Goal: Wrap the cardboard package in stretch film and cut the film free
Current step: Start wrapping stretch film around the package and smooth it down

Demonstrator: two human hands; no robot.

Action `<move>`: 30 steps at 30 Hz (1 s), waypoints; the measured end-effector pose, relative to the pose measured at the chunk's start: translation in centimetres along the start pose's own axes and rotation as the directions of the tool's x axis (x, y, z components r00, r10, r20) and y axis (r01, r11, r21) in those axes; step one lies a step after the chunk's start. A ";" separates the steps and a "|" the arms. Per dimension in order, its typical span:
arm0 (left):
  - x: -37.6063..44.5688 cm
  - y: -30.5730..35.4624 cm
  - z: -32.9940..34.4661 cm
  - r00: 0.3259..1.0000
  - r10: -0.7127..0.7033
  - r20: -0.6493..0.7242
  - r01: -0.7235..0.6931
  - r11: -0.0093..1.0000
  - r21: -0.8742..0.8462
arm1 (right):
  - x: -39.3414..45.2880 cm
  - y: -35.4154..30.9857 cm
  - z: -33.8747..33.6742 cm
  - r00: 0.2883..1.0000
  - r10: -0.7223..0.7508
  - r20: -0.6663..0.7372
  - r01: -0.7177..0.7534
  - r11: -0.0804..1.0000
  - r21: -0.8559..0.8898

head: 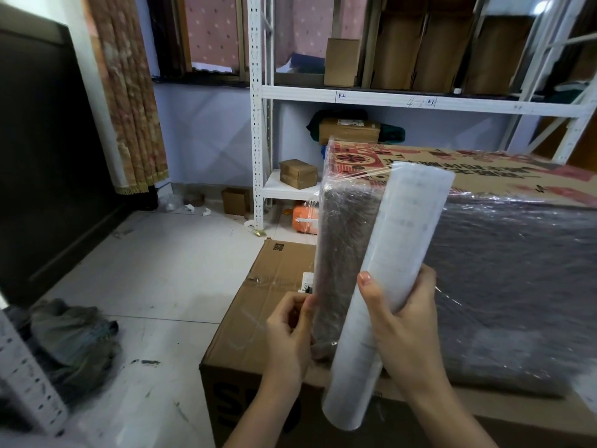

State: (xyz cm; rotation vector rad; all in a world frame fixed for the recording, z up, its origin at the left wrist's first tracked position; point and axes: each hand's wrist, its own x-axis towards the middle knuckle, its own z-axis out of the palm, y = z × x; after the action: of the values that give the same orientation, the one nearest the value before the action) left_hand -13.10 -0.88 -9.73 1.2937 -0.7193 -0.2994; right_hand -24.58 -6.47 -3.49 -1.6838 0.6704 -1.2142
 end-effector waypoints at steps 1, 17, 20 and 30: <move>0.3 -0.1 0.1 1.000 -0.005 -0.018 0.005 1.000 -0.006 | 0.0 0.0 0.0 1.000 -0.002 -0.004 0.002 1.000 0.000; 2.3 -1.8 0.1 0.990 0.137 0.021 -0.138 0.989 0.052 | 0.1 0.4 0.2 1.000 -0.020 -0.017 0.020 0.999 -0.030; 2.3 -1.9 0.1 0.985 0.170 0.030 -0.172 0.982 0.077 | 0.0 0.6 0.2 0.999 -0.027 -0.022 0.026 0.998 -0.049; 3.4 -2.0 0.1 0.995 -0.057 0.077 0.061 0.997 -0.049 | 0.1 0.3 0.2 0.999 -0.030 -0.018 0.028 0.997 -0.069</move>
State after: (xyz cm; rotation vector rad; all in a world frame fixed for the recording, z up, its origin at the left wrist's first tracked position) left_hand -10.25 -3.42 -10.55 1.2615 -0.7336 -0.4146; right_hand -24.32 -6.58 -3.77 -1.7466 0.7087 -1.2412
